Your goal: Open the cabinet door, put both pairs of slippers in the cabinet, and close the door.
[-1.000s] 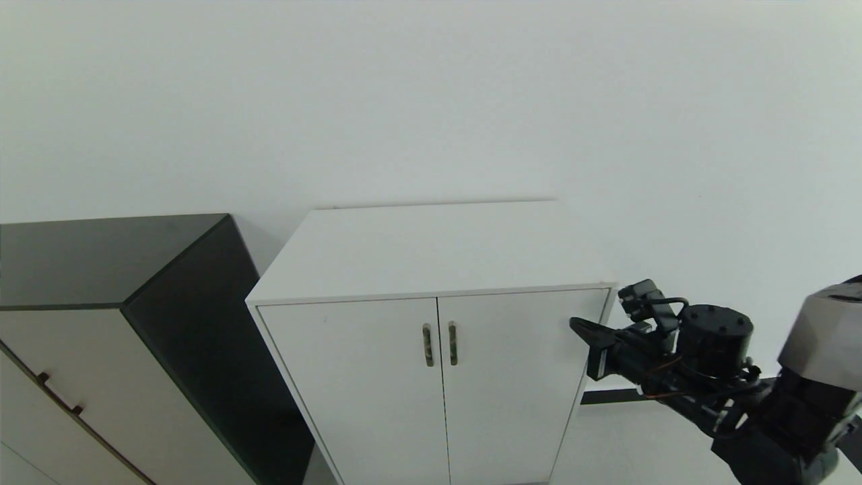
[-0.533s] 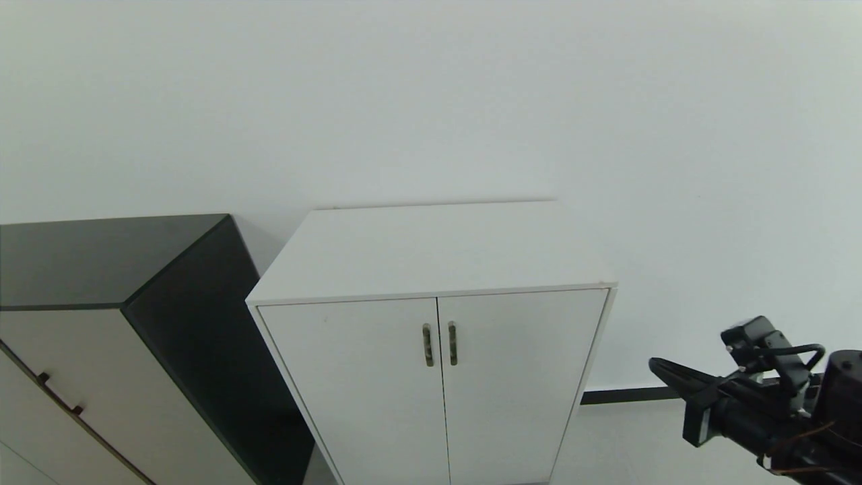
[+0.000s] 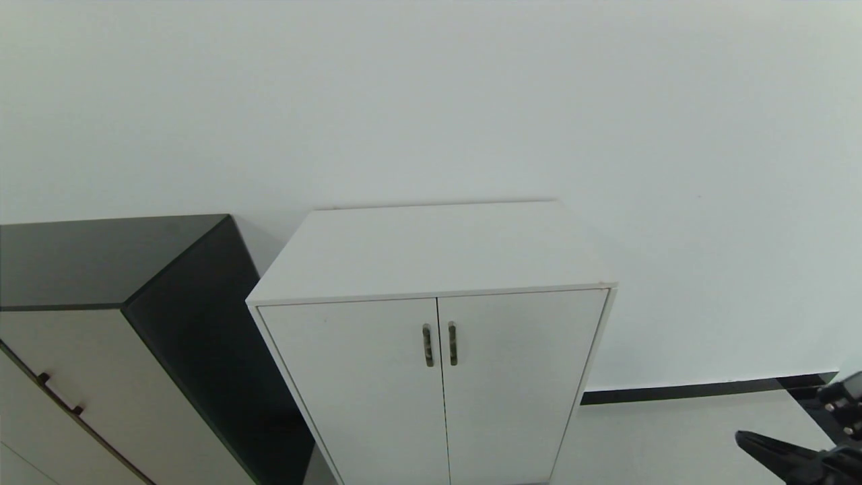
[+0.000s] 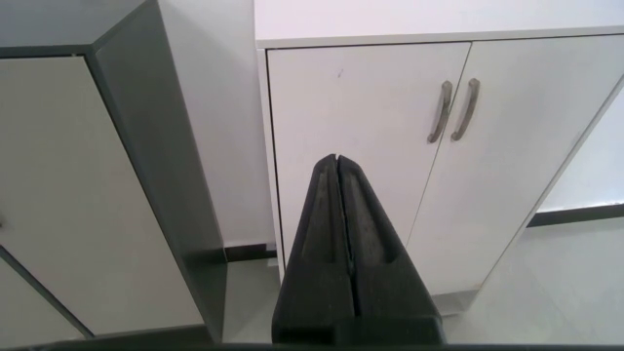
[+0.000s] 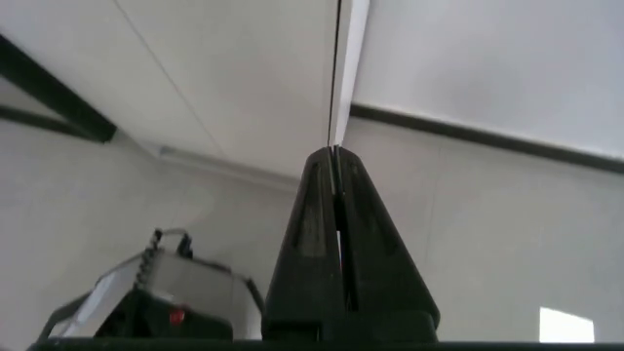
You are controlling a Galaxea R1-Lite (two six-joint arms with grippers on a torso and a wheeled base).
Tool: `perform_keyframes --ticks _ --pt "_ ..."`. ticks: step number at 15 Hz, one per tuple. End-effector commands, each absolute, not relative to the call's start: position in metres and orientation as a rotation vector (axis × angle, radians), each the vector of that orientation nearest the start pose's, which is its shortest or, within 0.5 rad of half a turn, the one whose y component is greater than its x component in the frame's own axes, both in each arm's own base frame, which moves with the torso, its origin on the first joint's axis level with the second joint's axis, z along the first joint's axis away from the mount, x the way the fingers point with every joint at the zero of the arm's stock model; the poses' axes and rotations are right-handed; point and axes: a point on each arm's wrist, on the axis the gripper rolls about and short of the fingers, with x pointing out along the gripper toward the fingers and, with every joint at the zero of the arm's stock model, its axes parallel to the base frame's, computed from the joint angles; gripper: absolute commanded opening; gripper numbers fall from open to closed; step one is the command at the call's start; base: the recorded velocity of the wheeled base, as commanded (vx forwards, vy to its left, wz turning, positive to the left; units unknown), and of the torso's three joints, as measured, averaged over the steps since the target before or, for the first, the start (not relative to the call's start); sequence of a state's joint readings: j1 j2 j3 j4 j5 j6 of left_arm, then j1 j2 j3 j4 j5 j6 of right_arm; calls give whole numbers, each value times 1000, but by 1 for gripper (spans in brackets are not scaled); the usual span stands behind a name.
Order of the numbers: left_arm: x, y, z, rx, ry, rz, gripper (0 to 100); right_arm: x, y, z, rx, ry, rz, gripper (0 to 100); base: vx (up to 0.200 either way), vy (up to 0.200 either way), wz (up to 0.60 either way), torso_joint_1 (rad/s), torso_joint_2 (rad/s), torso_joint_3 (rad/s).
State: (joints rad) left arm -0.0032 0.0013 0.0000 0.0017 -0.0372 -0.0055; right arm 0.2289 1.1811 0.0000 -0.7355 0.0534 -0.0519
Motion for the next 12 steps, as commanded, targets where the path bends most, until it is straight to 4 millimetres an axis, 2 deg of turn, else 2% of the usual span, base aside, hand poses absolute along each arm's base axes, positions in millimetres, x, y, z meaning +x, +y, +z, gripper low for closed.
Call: perform_keyframes --ticks 1,6,10,12 --pt "-23 -1 76 -6 2 -40 0 55 13 102 -82 384 265 0 0 0 0 0 0 0" --pt "-23 -1 75 -6 3 -40 0 13 4 84 -80 362 249 0 0 0 0 0 0 0" --pt "-23 -1 75 -6 3 -40 0 5 1 85 -69 297 219 0 0 0 0 0 0 0" --pt "-23 -1 75 -6 3 -40 0 2 1 84 -96 259 266 0 0 0 0 0 0 0"
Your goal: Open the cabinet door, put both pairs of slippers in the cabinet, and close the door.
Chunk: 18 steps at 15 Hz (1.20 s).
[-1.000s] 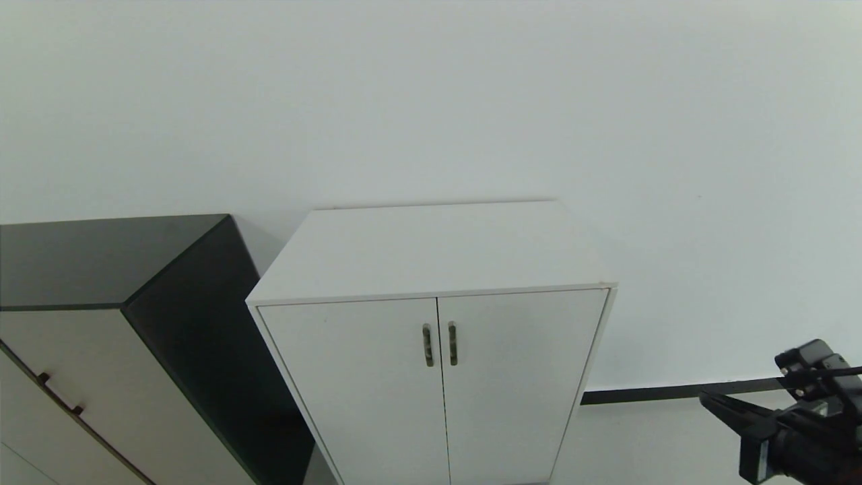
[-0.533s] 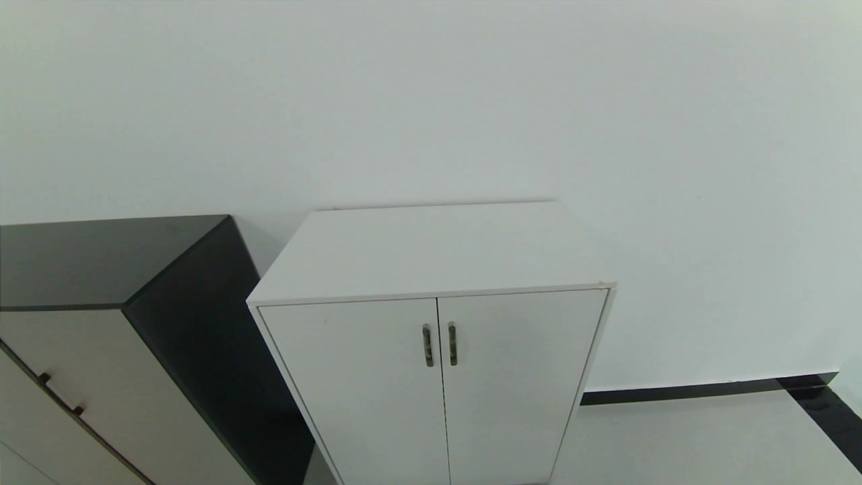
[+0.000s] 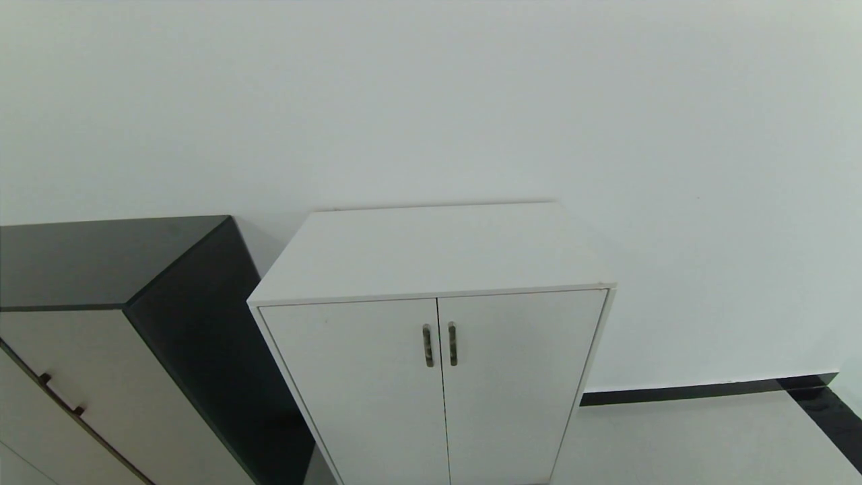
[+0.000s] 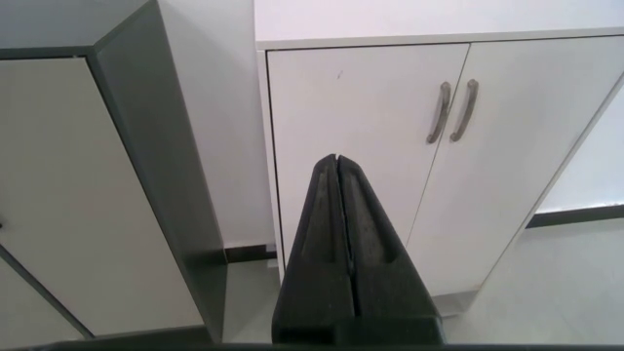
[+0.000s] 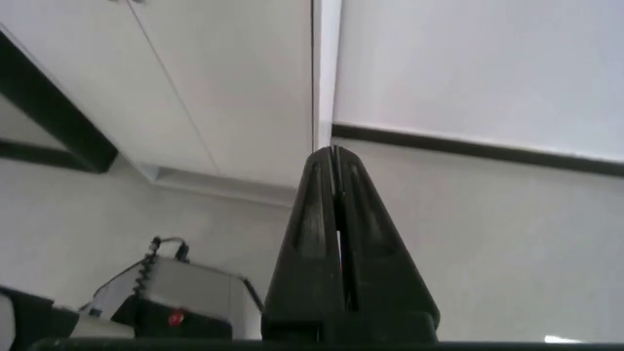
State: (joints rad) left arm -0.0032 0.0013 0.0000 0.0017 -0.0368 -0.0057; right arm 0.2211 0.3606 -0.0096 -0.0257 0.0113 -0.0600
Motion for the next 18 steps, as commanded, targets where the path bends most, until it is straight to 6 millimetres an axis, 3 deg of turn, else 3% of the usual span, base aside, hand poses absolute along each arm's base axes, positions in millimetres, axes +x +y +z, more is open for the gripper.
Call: perform_keyframes --ticks 1,6,10,18 --pt "-23 -1 75 -6 3 -40 0 1 1 84 -98 256 315 0 0 0 0 0 0 0" --pt "-23 -1 75 -6 3 -40 0 -11 -4 78 -73 139 333 0 0 0 0 0 0 0" --pt "-23 -1 75 -6 3 -40 0 -14 -1 77 -55 111 96 0 0 0 0 0 0 0" --pt "-23 -1 75 -6 3 -40 0 -19 0 76 -40 48 1 0 0 0 0 0 0 0"
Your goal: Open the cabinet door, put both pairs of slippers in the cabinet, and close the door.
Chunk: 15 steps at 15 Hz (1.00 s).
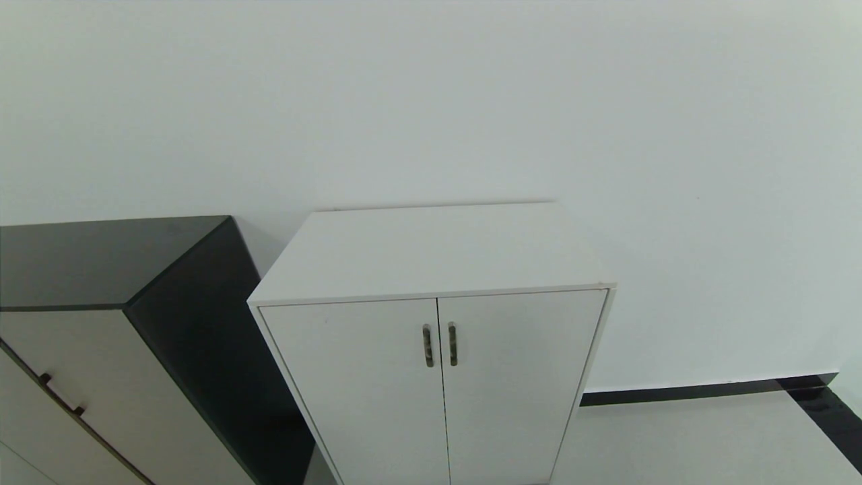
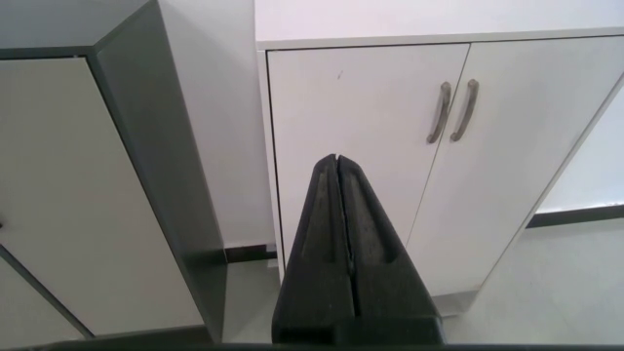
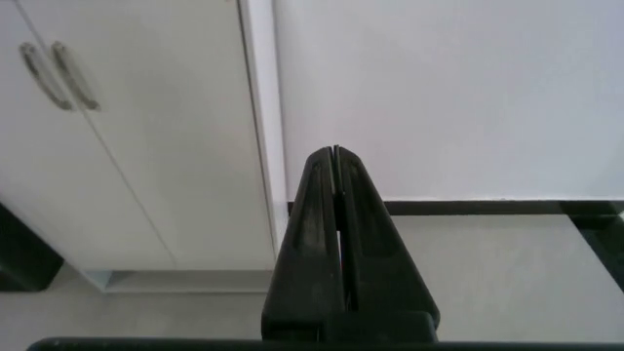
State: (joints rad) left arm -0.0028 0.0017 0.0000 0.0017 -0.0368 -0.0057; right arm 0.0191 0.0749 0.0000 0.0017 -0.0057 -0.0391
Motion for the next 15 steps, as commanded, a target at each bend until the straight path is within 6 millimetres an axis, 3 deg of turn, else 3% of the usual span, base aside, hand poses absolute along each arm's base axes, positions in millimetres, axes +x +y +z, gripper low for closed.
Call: perform_keyframes --ticks 1,15 --pt "-23 -1 75 -6 3 -40 0 -23 0 75 -41 3 0 0 0 0 0 0 0 0" --pt "-23 -1 76 -6 2 -38 0 -23 0 75 -6 2 3 0 0 0 0 0 0 0"
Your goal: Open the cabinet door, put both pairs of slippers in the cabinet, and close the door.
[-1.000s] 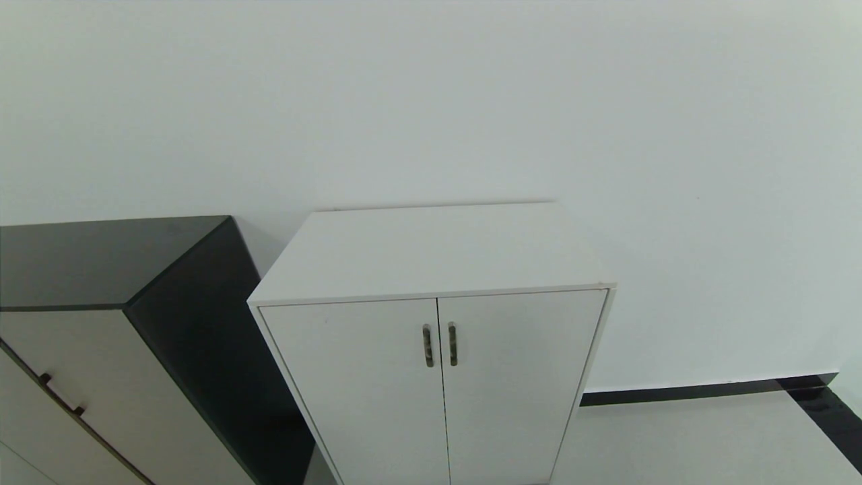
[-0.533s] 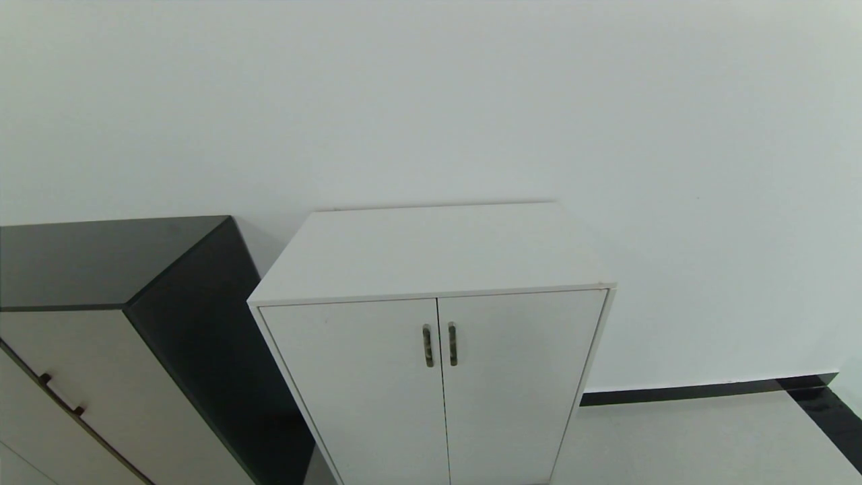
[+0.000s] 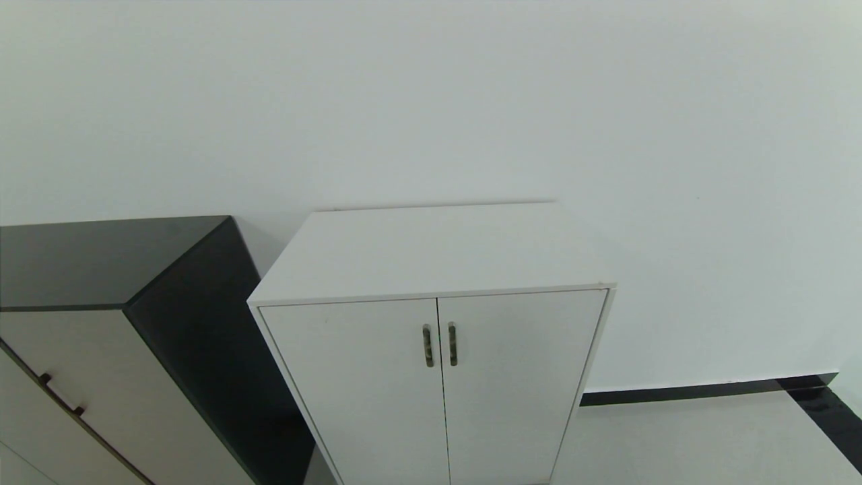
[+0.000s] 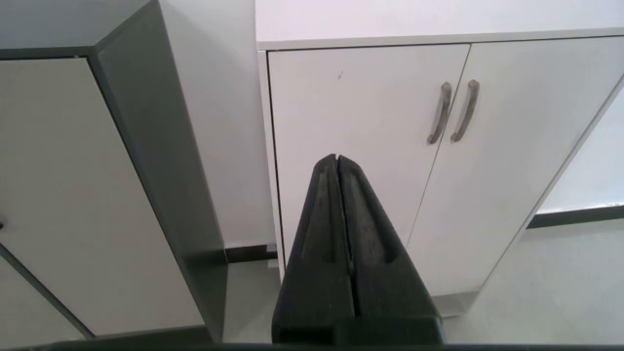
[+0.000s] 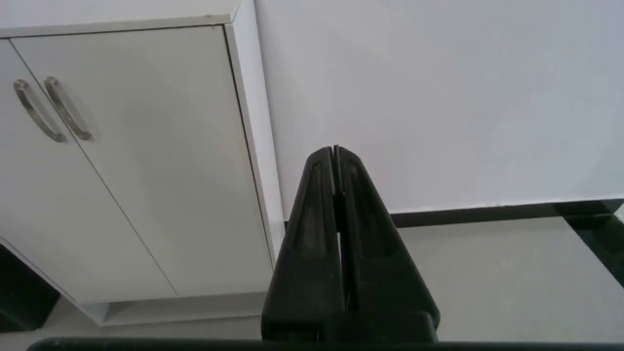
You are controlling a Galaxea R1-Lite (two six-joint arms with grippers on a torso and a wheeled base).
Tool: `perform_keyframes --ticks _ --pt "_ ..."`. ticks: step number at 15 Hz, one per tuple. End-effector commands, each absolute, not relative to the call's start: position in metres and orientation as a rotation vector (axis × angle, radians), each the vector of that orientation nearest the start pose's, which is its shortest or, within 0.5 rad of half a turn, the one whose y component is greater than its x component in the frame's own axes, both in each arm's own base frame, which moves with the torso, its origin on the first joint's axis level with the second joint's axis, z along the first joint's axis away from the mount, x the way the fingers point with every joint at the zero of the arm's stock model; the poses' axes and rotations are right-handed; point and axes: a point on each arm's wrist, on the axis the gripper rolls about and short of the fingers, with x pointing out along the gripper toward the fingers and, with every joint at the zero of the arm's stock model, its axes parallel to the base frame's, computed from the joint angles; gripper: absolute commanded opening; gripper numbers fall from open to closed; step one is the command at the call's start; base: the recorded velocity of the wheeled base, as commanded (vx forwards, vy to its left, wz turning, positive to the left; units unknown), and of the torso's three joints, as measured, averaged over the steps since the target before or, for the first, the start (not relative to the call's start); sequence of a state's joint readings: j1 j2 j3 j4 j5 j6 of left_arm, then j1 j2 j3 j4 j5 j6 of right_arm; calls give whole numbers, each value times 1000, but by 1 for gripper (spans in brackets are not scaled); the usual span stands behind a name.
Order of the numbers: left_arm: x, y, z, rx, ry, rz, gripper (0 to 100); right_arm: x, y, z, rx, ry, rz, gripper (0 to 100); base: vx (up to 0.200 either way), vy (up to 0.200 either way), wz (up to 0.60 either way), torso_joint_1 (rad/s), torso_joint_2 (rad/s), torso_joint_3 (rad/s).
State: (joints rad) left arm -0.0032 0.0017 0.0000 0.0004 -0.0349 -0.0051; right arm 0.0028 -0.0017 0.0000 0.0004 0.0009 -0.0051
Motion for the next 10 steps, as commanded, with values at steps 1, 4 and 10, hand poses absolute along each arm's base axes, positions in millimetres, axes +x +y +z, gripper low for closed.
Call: perform_keyframes --ticks 1,4,10 --pt "-23 -1 75 -6 3 -38 0 -23 0 75 -5 2 5 0 0 0 0 0 0 0" --pt "-23 -1 75 -6 0 -38 0 -23 0 75 -2 0 5 0 0 0 0 0 0 0" --pt "-23 -1 75 -6 3 -38 0 -23 0 75 0 0 5 0 0 0 0 0 0 0"
